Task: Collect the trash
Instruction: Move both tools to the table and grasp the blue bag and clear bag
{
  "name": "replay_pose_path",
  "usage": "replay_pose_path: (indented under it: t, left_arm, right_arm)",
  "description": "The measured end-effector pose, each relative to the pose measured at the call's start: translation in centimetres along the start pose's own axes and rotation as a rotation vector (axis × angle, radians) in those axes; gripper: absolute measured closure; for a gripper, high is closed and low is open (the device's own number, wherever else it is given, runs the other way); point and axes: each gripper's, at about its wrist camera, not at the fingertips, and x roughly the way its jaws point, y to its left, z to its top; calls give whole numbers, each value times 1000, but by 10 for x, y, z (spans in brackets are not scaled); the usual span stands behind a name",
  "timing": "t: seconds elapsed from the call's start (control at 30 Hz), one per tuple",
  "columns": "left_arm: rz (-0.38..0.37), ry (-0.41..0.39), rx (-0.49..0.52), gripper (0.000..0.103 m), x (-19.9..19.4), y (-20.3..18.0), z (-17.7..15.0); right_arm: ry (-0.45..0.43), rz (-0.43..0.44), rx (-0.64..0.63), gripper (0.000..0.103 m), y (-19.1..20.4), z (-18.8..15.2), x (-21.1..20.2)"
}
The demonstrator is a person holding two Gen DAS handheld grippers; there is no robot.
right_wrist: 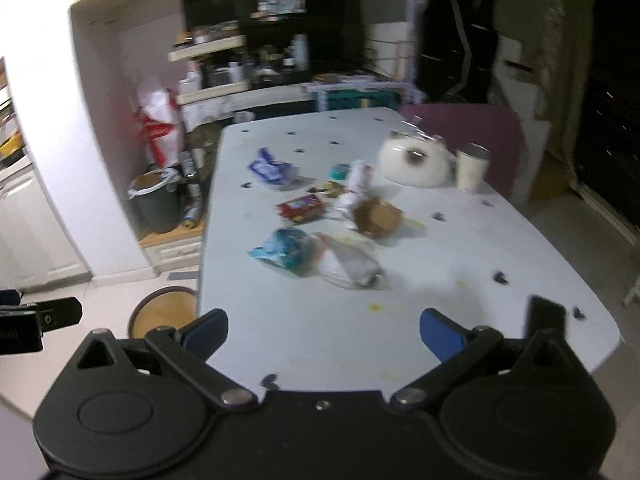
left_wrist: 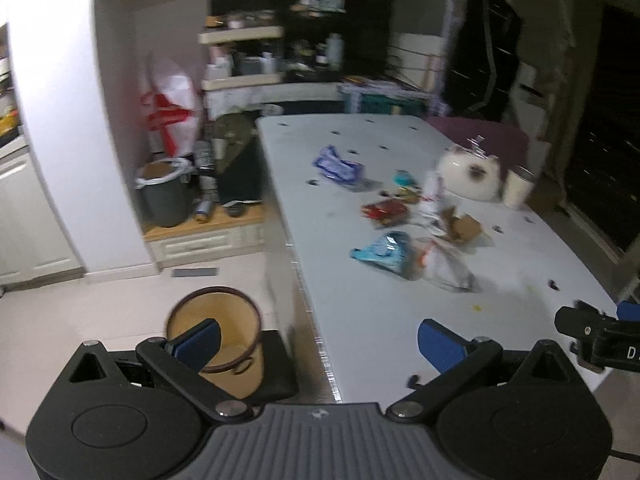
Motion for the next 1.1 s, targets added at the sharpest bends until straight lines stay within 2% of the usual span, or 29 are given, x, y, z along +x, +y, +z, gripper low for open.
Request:
replay_pose_path:
  t: [0.27, 0.47, 0.67, 0.93, 1.1]
  left_arm:
    - [-151, 54, 97, 0, 60, -4, 22]
    - [-224, 73, 163, 0, 117, 7, 62]
    - [-321, 141, 253, 0, 180, 2, 99]
    - [-436, 219, 373, 0, 262, -24, 127]
    - [-450, 280, 447, 0, 315, -47, 130]
  right_arm:
    - [17, -92, 157, 0, -23, 4, 39]
    - [22, -187, 239, 0, -21, 19, 88]
    - [36, -256, 300, 0, -18, 35, 137]
    - [64, -288, 333, 0, -16, 52, 189]
    - [84, -271, 324, 0, -10, 61, 216]
